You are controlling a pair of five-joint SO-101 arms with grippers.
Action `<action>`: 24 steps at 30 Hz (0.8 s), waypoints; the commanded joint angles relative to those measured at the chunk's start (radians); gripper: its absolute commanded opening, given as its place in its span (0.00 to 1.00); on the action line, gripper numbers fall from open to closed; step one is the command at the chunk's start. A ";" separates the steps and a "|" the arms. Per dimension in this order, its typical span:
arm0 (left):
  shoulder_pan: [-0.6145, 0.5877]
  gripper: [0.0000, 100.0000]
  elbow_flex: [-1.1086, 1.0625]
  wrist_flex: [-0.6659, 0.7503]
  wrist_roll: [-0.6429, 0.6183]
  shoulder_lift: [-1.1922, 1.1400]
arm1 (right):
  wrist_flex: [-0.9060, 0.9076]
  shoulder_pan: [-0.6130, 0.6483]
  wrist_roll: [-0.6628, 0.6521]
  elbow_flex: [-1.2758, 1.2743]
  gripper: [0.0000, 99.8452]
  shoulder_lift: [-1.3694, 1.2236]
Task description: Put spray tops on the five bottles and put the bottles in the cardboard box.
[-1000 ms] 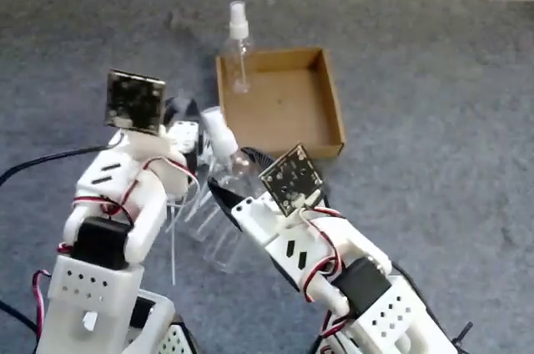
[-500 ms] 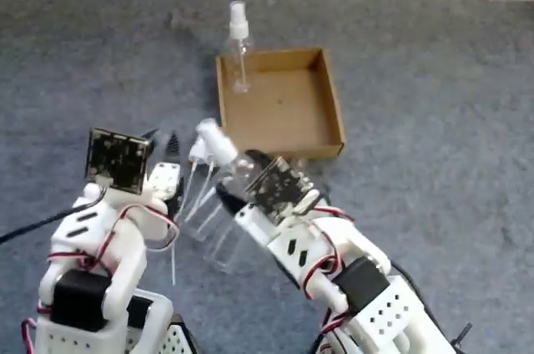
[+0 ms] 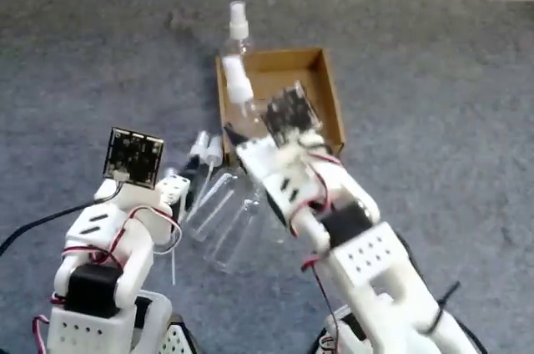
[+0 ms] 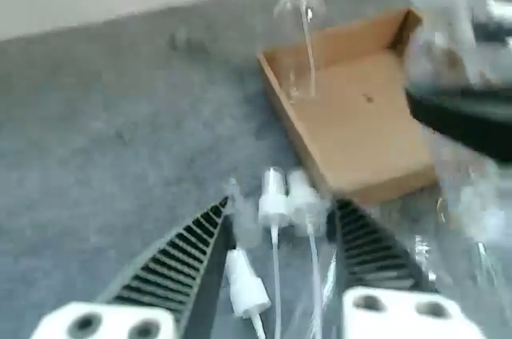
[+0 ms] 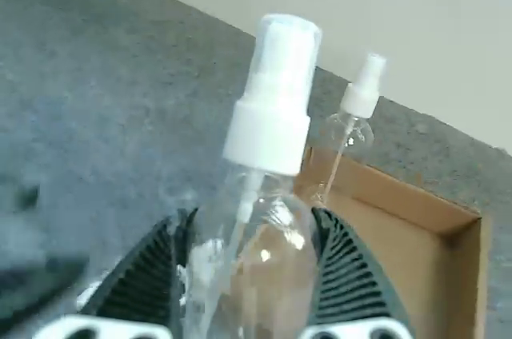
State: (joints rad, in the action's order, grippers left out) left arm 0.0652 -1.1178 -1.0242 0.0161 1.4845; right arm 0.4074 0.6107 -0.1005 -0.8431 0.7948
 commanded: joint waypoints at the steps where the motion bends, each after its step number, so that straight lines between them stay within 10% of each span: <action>1: 0.070 0.19 0.008 -0.009 -0.066 0.010 | -0.027 0.028 0.061 0.177 0.00 -0.111; 24: 0.016 0.27 -0.150 0.218 -0.075 0.001 | 0.211 0.113 0.058 0.355 0.00 -0.056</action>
State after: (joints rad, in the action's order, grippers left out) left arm 0.0974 -1.2712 -0.8324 -0.0529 1.4830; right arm 0.5854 0.7135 -0.0453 -0.5531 0.6490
